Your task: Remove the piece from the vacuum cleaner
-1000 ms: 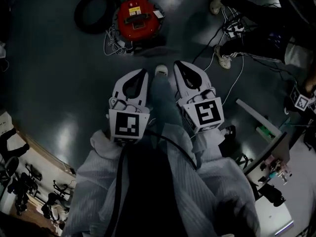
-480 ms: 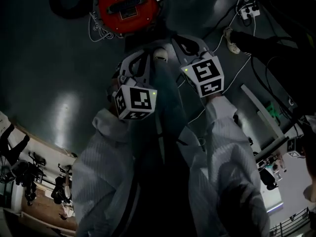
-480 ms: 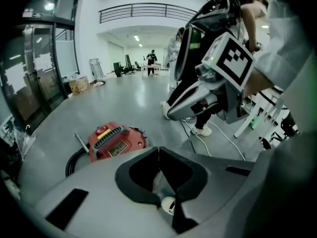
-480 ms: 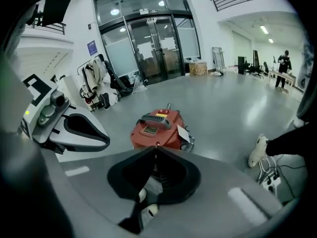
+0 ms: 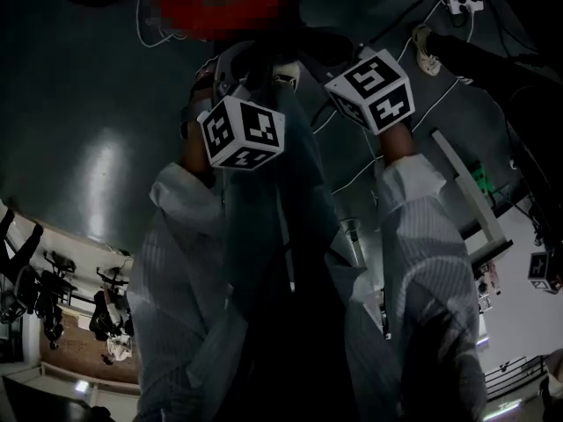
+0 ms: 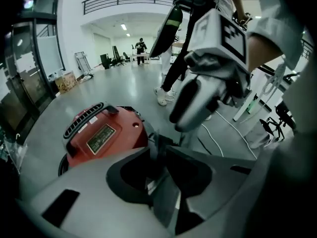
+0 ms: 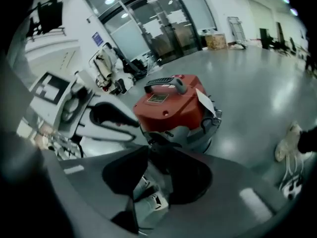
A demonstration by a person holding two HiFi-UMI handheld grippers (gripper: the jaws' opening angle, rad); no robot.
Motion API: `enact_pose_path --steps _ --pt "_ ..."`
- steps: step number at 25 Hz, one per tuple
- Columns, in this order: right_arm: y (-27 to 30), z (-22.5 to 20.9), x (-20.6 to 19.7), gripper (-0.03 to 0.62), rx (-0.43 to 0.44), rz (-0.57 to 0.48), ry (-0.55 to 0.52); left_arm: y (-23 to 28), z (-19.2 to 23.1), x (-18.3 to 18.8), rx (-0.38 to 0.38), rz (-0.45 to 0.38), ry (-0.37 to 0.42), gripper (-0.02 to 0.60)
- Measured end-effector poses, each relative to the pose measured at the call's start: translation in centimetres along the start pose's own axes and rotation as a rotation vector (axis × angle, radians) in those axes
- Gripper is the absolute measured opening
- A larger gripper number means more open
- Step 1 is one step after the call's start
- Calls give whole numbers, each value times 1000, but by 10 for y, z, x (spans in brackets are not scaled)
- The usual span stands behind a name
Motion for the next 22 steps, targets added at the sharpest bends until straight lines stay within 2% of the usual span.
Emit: enact_pose_path --steps 3,6,8,11,15,20,22 --pt "13 10 -13 159 15 156 -214 7 24 9 28 -37 35 92" --pt "26 14 -25 175 -14 305 -404 7 44 20 54 -61 60 92" --pt "35 13 -30 175 -34 369 -490 11 52 22 73 -51 59 92" --pt "48 9 -34 175 -29 415 -512 20 51 19 69 -5 51 92" --pt "51 5 -34 174 2 443 -501 24 51 18 71 -18 -1 91" --pt "48 11 -40 79 0 466 -549 24 51 18 76 -20 -28 91" --pt "47 13 -42 59 -1 467 -556 24 51 18 75 -23 -28 91"
Point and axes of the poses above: the fingertips, and each gripper's own axes: y forward along the fingers, z to its left, x out of its top, the point moved 9 cm from there along -y, backward along the fingers, and after that the axes turned 14 degrees about x, right-handed, at the moved point
